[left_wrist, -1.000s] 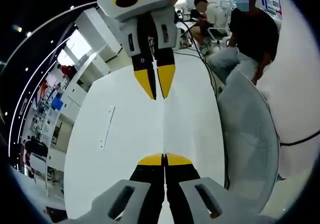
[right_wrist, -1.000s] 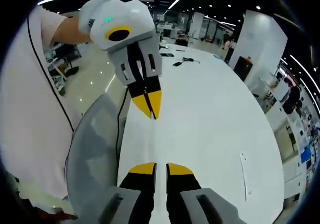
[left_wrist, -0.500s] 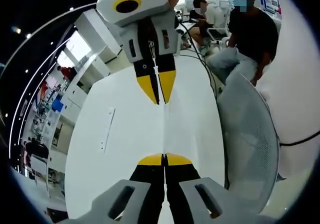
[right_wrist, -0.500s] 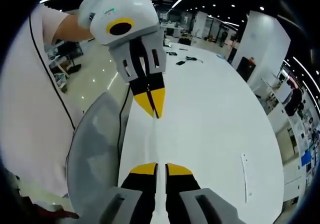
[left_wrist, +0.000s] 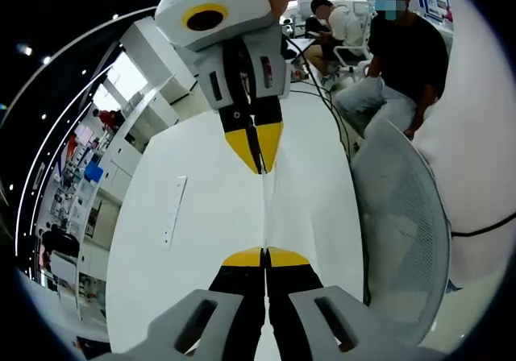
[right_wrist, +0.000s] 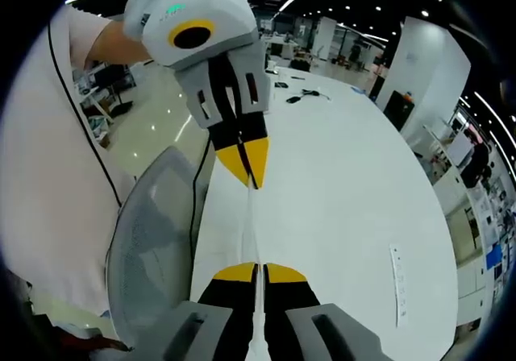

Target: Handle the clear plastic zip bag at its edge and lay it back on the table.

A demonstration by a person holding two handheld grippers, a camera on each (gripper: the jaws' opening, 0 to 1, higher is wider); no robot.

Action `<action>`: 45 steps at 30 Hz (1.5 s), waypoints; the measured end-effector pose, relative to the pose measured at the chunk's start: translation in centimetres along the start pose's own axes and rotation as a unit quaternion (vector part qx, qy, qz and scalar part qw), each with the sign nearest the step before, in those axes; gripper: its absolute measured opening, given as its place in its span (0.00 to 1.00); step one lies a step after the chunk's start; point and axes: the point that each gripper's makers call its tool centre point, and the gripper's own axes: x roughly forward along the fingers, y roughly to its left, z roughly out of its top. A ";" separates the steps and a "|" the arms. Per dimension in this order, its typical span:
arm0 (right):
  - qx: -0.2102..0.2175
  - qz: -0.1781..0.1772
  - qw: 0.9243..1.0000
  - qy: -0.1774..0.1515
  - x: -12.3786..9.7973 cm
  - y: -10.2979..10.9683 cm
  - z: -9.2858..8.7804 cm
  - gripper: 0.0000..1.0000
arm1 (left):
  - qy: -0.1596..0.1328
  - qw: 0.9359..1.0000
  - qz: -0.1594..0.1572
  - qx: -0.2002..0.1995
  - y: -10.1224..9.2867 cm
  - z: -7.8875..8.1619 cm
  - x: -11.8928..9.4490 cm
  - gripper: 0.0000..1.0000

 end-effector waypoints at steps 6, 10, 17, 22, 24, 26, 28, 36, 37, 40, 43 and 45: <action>0.000 0.002 1.000 0.001 0.1 0.1 0.0 0.00 | -0.001 1.000 0.000 0.000 0.1 -0.2 0.0 0.00; -0.001 0.002 1.000 0.001 0.2 0.1 0.1 0.00 | -0.001 1.000 0.000 -0.001 0.2 -0.4 0.1 0.00; -0.004 0.004 1.000 0.002 0.3 0.3 0.1 0.00 | -0.003 1.000 -0.001 -0.007 0.1 -0.5 0.2 0.00; -0.006 0.003 1.000 0.002 0.3 0.2 0.1 0.00 | -0.004 1.000 -0.001 -0.010 0.0 -0.4 0.1 0.00; -0.005 0.004 1.000 0.002 0.3 0.3 0.1 0.00 | -0.004 1.000 0.000 -0.012 0.0 -0.4 0.1 0.00; -0.007 0.003 1.000 0.001 0.3 0.3 0.2 0.00 | -0.004 1.000 0.000 -0.016 0.0 -0.4 0.1 0.00; -0.006 0.005 1.000 0.001 0.3 0.3 0.2 0.00 | -0.004 1.000 0.000 -0.016 0.0 -0.5 0.1 0.00; -0.010 0.003 1.000 0.001 0.3 0.2 0.2 0.00 | -0.004 1.000 0.003 -0.024 0.1 -0.6 0.1 0.00; -0.010 0.003 1.000 0.002 0.3 0.2 0.2 0.00 | -0.004 1.000 0.002 -0.025 0.0 -0.6 0.1 0.00; -0.013 0.004 1.000 0.002 0.3 0.4 0.2 0.00 | -0.005 1.000 0.002 -0.025 0.0 -0.7 0.1 0.00; -0.012 0.004 1.000 0.002 0.2 0.4 0.2 0.00 | -0.006 1.000 0.004 -0.024 0.0 -0.6 0.1 0.00; -0.013 0.003 1.000 0.001 0.2 0.3 0.2 0.00 | -0.007 1.000 0.005 -0.023 0.0 -0.6 0.1 0.00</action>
